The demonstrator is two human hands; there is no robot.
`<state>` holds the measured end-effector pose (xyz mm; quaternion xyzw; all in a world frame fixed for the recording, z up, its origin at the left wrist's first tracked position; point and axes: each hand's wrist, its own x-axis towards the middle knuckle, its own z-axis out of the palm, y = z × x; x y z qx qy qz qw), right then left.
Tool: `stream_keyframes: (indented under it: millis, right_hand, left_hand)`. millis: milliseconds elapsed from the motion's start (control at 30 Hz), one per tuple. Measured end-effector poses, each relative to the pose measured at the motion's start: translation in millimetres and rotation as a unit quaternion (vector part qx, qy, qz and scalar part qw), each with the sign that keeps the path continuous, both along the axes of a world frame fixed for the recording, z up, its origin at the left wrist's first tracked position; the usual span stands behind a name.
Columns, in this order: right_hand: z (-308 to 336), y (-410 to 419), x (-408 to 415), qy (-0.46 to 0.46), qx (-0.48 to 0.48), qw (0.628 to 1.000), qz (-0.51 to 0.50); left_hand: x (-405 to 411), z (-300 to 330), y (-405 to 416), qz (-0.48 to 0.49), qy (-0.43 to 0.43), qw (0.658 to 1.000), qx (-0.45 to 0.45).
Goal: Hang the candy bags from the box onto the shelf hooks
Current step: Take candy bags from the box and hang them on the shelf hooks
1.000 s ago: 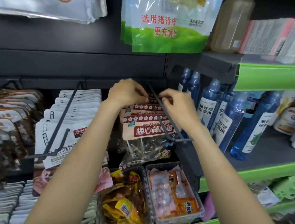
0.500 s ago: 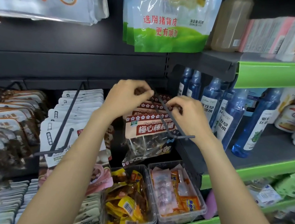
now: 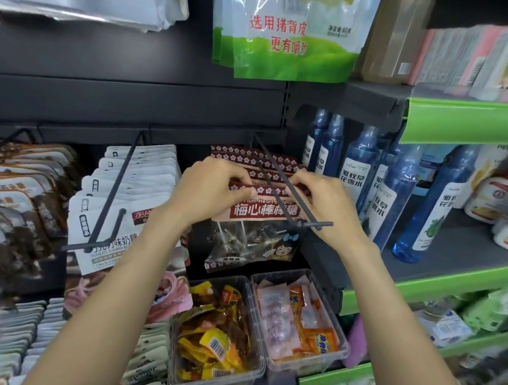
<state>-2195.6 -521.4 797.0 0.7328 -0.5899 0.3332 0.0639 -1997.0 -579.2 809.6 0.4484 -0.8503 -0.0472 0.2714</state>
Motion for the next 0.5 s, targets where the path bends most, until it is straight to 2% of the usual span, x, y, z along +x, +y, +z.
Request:
stream_keyframes:
  millis: [233, 400, 500]
  right_hand:
    - [3.5, 2.4, -2.9, -0.014, 0.005, 1.000, -0.012]
    - [15.9, 1.2, -0.5, -0.081, -0.033, 0.996, -0.016]
    - [35.2, -1.3, 9.8, -0.154, 0.035, 0.987, 0.014]
  left_hand:
    - [0.7, 0.5, 5.7, -0.009, 0.013, 1.000, -0.015]
    - [-2.0, 6.5, 9.4, -0.007, 0.160, 0.985, -0.063]
    - [-11.5, 13.9, -0.2, 0.032, 0.193, 0.978, -0.071]
